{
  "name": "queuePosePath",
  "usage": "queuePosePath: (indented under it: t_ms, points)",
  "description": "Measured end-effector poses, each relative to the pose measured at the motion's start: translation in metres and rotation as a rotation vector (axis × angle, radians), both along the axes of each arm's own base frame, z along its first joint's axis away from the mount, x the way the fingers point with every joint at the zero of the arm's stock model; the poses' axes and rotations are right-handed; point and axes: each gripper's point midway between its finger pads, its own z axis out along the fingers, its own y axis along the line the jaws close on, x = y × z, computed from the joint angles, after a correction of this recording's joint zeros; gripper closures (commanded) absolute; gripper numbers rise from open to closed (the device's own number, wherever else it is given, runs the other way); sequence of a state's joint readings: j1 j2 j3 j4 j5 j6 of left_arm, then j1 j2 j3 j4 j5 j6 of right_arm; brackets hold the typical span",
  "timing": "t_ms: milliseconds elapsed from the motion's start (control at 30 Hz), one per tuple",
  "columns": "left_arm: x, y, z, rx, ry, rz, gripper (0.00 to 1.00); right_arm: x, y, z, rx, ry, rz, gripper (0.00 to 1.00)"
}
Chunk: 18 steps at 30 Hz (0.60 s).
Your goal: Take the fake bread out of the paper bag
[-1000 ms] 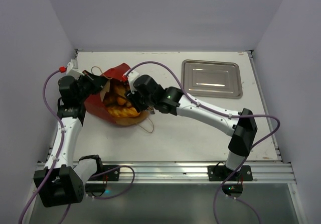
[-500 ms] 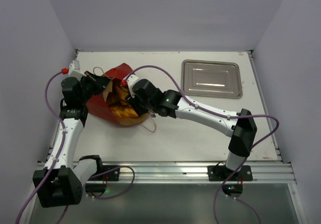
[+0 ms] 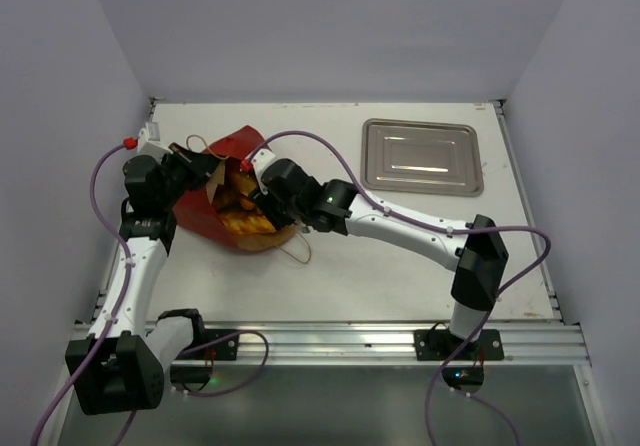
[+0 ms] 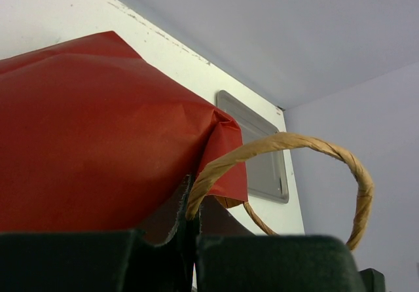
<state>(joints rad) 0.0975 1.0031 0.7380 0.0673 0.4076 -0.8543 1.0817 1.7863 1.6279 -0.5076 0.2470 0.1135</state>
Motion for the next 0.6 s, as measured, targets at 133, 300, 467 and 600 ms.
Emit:
queuePosePath:
  t_ms: [133, 300, 467, 600]
  points:
    - [0.000, 0.000, 0.000, 0.000, 0.000, 0.000, 1.00, 0.000, 0.004, -0.018, -0.025, 0.028, 0.002, 0.53]
    - [0.000, 0.000, 0.000, 0.000, -0.001, 0.000, 1.00, -0.002, 0.006, -0.041, -0.064, 0.068, 0.002, 0.59]
    - [0.000, 0.000, -0.001, 0.000, 0.000, 0.000, 1.00, -0.003, 0.006, -0.044, -0.064, 0.080, -0.005, 0.84]
    - [-0.002, 0.000, -0.003, 0.000, 0.001, 0.000, 1.00, -0.003, 0.006, -0.044, -0.061, 0.088, -0.007, 1.00]
